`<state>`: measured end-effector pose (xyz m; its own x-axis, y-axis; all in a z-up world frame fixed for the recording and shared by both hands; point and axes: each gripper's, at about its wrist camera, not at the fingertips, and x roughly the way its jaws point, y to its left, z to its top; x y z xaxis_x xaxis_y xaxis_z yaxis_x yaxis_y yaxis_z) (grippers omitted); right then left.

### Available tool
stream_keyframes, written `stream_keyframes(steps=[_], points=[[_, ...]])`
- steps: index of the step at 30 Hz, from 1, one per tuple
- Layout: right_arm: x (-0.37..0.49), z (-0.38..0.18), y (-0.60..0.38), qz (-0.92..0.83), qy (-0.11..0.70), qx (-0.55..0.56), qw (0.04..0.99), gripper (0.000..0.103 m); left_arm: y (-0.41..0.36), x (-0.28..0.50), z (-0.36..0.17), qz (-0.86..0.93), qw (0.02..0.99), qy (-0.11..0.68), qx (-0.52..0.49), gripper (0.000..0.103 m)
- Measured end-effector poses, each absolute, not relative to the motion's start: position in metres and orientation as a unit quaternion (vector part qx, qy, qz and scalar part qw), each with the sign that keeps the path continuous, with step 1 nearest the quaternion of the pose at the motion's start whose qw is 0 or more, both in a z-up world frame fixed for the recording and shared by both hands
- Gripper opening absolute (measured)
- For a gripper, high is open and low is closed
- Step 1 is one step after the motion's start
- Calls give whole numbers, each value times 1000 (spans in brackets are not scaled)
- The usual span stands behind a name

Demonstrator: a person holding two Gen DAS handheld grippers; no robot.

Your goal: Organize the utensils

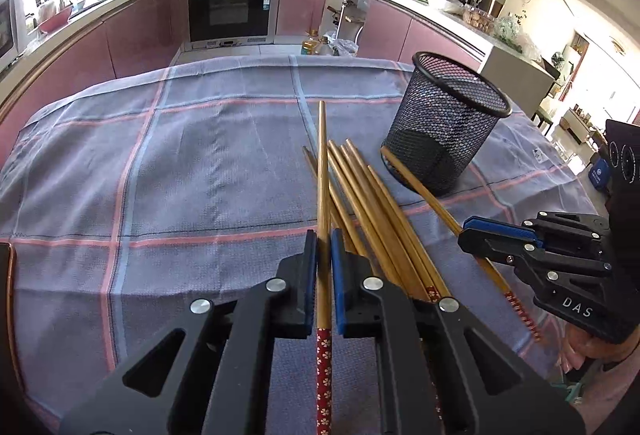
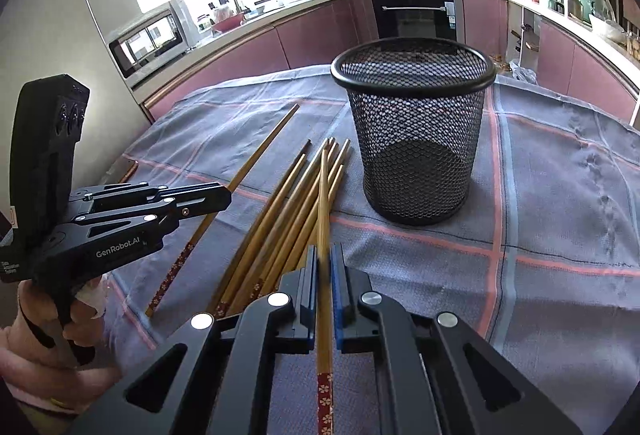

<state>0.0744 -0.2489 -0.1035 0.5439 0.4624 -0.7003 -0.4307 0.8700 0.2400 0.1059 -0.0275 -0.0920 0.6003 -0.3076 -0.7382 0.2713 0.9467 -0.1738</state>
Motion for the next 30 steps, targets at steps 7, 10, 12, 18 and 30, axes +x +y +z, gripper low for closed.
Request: stream_keyframes(steps=[7,10,12,18,30], points=[[63,-74,-261,268,359,38,893,6,-22,93,-50,-202,902,378,-46,8],[60,-59,-267,271,334,44,902,6,-22,86,-30,-214,907,358,-52,8],[59,-49,-269,273,316,47,907,6,-21,82,-16,-225,910,344,-57,8],[61,-15,-282,280,260,51,923,5,-21,80,30,-243,922,293,-70,8],[91,46,-300,290,198,50,935,2,-54,109,105,-268,934,223,-71,8]])
